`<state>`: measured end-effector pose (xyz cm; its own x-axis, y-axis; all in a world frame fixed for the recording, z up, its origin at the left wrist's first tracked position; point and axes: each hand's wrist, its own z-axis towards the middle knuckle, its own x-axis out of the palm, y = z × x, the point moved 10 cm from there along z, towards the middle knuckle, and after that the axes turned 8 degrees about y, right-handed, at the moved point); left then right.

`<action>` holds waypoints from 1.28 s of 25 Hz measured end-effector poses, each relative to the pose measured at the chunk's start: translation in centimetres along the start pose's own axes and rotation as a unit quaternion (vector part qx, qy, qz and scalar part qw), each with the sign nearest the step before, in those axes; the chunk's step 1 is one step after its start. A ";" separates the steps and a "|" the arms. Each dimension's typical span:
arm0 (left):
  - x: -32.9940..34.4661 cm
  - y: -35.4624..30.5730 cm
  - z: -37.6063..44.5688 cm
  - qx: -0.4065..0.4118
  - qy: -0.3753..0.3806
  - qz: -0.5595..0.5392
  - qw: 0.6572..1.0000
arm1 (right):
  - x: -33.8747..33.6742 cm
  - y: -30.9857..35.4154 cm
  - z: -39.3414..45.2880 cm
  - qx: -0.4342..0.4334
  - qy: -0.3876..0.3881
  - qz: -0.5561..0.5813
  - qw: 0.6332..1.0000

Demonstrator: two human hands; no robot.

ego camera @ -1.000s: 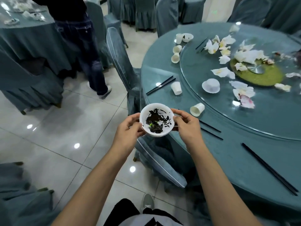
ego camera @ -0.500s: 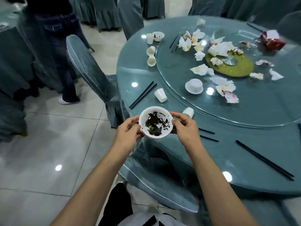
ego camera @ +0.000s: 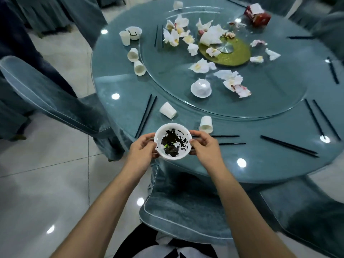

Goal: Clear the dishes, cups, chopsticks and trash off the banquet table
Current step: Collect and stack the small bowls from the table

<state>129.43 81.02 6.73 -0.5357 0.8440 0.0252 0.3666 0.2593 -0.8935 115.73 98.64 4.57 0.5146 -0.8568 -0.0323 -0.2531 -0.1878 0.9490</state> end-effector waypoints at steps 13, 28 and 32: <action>1.8 3.2 6.4 -0.046 0.037 0.022 0.998 | -2.0 -4.6 3.3 0.068 -0.036 0.000 0.997; 3.6 7.8 15.1 -0.102 0.016 -0.036 0.994 | -2.3 -9.2 11.9 0.133 -0.023 -0.031 0.990; 3.5 8.0 16.9 -0.100 0.019 -0.053 0.993 | -1.9 -9.5 13.8 0.131 -0.025 -0.023 0.991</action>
<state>117.63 78.07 -7.89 -0.5524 0.8226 0.1348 0.4554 0.4332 -0.7778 105.87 95.49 -8.70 0.4910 -0.8658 -0.0958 -0.4369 -0.3400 0.8328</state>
